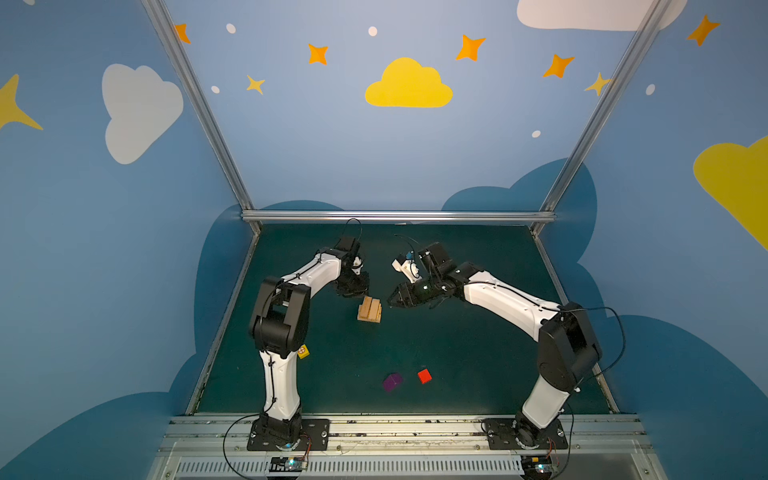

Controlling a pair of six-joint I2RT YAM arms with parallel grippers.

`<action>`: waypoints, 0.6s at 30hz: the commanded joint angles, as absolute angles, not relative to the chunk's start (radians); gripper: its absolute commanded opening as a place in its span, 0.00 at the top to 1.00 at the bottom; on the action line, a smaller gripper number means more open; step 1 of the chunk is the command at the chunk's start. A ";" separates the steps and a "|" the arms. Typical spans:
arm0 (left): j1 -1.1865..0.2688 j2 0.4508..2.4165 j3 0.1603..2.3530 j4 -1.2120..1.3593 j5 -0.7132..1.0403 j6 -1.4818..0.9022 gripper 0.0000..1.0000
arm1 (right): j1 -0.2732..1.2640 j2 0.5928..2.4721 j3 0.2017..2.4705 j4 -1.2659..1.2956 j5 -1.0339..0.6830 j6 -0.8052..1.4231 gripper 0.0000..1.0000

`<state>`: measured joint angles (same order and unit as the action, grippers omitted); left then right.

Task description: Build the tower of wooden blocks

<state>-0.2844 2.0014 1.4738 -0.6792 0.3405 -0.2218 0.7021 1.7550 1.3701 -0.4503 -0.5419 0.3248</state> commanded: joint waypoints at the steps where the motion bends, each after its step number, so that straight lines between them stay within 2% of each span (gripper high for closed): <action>1: -0.288 1.976 1.491 -0.704 0.351 -0.221 0.77 | 0.701 1.730 1.366 -0.452 -0.539 0.322 0.57; 18: -0.268 1.926 1.478 -0.673 0.345 -0.247 0.72 | 0.704 1.741 1.372 -0.446 -0.544 0.331 0.57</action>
<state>-0.2813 1.9797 1.4738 -0.6796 0.3470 -0.2325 0.7021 1.7550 1.3701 -0.4496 -0.5419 0.3328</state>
